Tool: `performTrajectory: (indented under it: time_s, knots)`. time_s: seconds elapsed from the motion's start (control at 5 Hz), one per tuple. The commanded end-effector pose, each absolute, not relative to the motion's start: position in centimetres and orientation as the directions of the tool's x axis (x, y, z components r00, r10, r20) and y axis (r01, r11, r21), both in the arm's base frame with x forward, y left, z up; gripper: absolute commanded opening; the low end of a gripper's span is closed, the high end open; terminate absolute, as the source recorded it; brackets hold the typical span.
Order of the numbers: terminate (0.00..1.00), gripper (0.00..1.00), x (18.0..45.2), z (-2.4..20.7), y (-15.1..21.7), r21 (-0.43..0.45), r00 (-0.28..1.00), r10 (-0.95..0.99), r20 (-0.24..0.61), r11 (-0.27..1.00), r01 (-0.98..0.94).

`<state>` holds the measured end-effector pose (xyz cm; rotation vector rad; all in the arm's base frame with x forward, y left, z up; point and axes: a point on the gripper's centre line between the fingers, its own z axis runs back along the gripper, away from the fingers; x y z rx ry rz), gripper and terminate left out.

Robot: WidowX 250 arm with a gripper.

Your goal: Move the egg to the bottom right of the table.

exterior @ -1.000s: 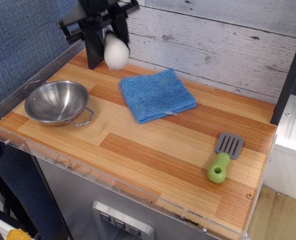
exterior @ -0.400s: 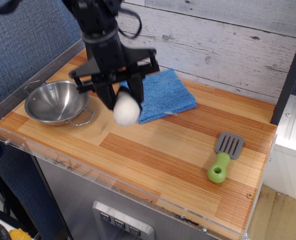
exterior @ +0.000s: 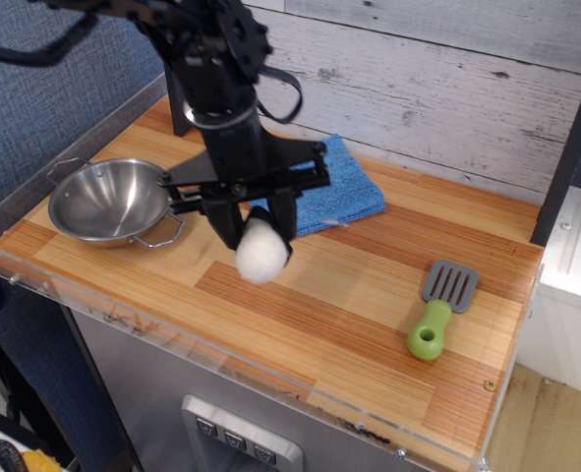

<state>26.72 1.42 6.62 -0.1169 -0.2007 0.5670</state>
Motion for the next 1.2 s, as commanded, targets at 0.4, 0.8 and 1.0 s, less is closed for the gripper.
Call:
performTrajectory:
  time_s: [0.4,0.8,1.0]
  knots:
    - [0.00,0.00,26.1,3.7,0.9,-0.094,0.888,0.450,0.091,0.892,-0.442]
    - [0.00,1.00,26.1,3.8,1.1,-0.087,0.876,0.477,0.067,0.878,-0.471]
    - [0.00,1.00,26.3,4.1,1.2,-0.086,0.873,0.482,0.073,0.875,-0.476]
